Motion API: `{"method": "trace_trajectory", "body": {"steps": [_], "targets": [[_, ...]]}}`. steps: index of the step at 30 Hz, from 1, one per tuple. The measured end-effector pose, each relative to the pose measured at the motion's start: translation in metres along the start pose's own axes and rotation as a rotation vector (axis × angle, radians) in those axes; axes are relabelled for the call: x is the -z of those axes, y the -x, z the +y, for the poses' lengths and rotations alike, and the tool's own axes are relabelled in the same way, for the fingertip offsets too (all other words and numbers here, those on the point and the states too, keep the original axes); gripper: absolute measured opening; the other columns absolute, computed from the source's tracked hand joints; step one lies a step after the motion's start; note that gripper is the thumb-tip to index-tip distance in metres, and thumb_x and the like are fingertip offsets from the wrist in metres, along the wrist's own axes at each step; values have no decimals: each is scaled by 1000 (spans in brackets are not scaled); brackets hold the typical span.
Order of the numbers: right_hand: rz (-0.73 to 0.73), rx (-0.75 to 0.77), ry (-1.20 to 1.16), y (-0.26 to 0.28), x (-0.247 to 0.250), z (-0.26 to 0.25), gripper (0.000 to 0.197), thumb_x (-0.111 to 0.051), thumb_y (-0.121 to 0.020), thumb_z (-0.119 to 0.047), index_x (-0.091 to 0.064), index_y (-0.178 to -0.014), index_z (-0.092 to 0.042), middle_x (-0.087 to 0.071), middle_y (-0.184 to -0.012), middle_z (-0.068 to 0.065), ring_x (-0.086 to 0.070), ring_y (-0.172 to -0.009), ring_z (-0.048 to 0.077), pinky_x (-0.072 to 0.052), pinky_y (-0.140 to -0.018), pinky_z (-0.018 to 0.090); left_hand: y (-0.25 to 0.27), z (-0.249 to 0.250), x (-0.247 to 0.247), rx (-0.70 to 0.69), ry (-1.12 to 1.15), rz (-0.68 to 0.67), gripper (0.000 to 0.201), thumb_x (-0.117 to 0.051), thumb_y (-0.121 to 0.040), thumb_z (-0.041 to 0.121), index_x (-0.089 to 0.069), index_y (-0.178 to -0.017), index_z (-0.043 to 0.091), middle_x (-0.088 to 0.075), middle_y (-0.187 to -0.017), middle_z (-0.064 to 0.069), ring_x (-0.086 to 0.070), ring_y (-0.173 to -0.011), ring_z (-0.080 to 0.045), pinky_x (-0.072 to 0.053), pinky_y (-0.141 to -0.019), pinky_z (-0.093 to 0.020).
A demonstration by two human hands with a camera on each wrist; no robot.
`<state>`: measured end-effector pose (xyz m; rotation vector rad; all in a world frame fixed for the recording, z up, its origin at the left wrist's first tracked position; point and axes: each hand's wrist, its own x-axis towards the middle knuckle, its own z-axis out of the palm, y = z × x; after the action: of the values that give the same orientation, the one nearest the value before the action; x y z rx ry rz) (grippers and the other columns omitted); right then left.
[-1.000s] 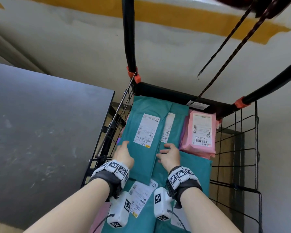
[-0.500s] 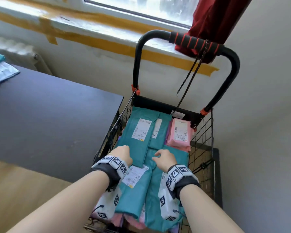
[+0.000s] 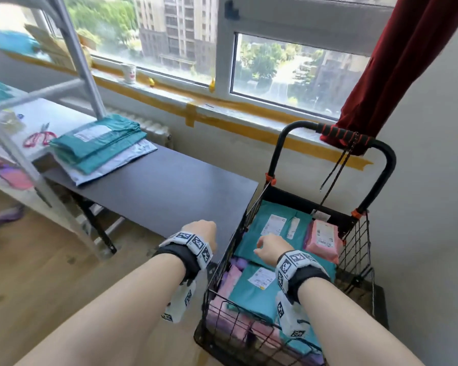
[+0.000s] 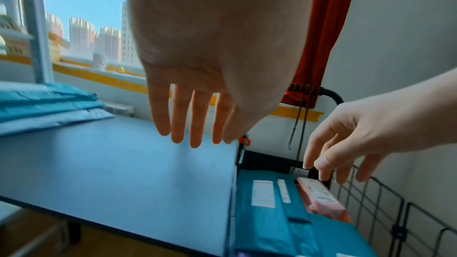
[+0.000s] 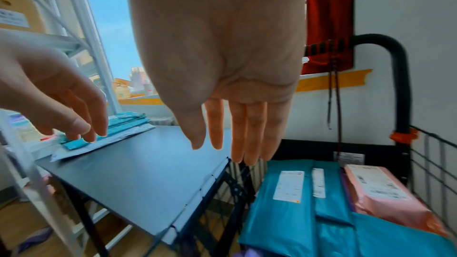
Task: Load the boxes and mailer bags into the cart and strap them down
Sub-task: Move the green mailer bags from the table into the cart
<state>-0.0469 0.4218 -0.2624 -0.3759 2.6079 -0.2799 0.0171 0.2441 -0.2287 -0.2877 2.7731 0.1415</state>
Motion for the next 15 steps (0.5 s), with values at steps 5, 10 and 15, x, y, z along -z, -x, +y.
{"method": "trace_trajectory", "body": {"steps": [5, 10, 15], "targets": [[-8, 94, 37, -18, -4, -91, 28, -55, -90, -27, -64, -110, -9, -66, -117, 11, -62, -108, 28, -48, -89, 31, 16, -88, 19, 66, -85, 17, 26, -46, -88, 12, -59, -110, 11, -64, -114, -10, -62, -105, -31, -47, -81, -35], [5, 147, 24, -56, -11, -194, 27, -54, -89, -25, -66, -108, -11, -66, -116, 10, -62, -106, 29, -50, -90, 34, 2, -193, 39, 126, -69, 12, 27, -48, -87, 15, -59, -111, 12, -63, -116, -9, -62, -106, -29, -48, -83, -36], [19, 144, -9, -94, -20, -295, 25, -54, -86, -24, -68, -103, -13, -68, -112, 9, -64, -103, 28, -50, -87, 31, -21, -306, 59, 149, -65, -2, 26, -47, -87, 15, -60, -109, 13, -64, -113, -8, -62, -103, -28, -49, -81, -35]]}}
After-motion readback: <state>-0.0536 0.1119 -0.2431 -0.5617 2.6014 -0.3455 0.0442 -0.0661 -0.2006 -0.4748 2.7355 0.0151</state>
